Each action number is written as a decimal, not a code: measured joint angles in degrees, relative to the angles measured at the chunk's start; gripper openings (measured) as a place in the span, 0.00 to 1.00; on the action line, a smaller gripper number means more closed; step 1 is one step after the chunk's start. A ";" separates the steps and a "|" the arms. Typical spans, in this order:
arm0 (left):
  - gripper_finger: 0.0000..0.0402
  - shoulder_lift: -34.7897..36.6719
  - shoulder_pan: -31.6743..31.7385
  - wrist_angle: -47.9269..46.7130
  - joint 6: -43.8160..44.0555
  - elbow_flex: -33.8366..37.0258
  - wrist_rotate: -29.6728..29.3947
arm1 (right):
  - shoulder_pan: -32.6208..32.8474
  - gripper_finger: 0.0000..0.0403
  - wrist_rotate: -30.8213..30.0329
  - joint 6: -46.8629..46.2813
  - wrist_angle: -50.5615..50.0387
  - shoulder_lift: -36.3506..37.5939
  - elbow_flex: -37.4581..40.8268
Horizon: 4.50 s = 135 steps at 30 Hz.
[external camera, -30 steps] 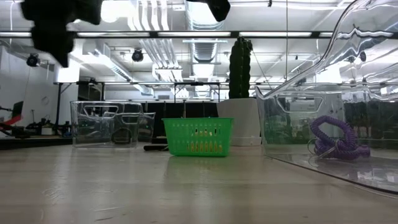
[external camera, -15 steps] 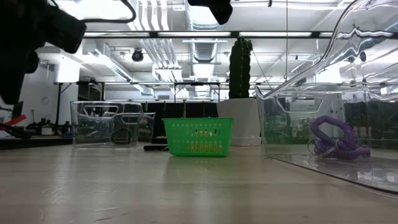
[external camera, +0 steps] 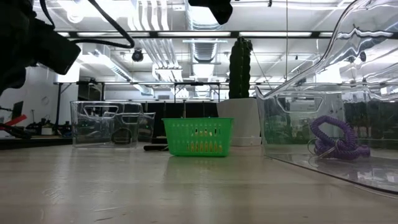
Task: Sort spring keychains
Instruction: Put the bottom black spring keychain into the left transparent bin
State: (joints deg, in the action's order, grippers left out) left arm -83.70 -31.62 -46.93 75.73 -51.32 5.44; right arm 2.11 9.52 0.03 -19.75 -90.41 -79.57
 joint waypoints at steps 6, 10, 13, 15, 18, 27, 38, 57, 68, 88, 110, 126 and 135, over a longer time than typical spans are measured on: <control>0.29 -2.69 -0.69 0.11 -0.01 -0.01 2.50 | 0.00 0.16 0.00 0.01 -0.04 0.00 0.00; 0.29 -3.93 -0.94 0.45 -0.01 -0.01 2.57 | 0.00 0.17 0.00 0.02 -0.13 0.02 0.00; 0.29 -4.55 -1.11 0.99 -0.01 -0.01 2.55 | 0.00 0.18 0.00 0.02 -0.21 0.02 0.00; 0.29 -4.80 -1.15 1.55 -0.01 0.01 2.55 | 0.00 0.19 0.00 0.01 -0.21 0.02 0.00; 0.29 -4.81 -1.20 2.11 -0.21 0.01 2.54 | 0.02 0.20 0.00 0.02 -0.22 0.02 0.00; 0.29 -6.25 -1.87 2.28 -0.26 0.40 2.46 | 0.02 0.17 0.00 0.23 -0.26 0.04 0.86; 0.29 -8.09 -2.10 3.68 1.09 2.59 2.93 | 0.17 0.20 -0.01 -0.06 -1.13 0.04 1.30; 0.03 -10.49 -2.12 3.22 -0.46 2.89 2.50 | 0.04 0.17 -0.50 -3.54 11.70 19.44 20.68; 0.01 -9.63 -2.14 3.29 -0.40 2.92 2.37 | -0.02 0.21 -0.70 -11.63 22.51 34.45 38.16; 0.00 4.06 -2.14 0.33 -3.80 -0.82 -12.46 | -0.02 0.18 -1.11 -11.65 23.24 38.84 44.02; 0.00 21.98 -2.19 46.46 -43.92 -0.85 -26.54 | -0.02 0.17 -1.11 -11.03 23.09 38.82 44.02; 0.00 22.12 -2.12 50.99 -48.37 -0.82 -35.72 | -0.02 0.21 -1.11 -2.87 22.98 38.96 44.02; 0.00 22.12 6.29 24.15 -31.74 -3.35 -44.90 | -0.28 0.18 -5.02 -6.07 22.99 40.28 44.02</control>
State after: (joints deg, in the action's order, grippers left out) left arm -61.58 -25.33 -22.78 43.99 -54.67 -39.45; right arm 1.83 4.50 -6.03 3.24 -50.13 -35.55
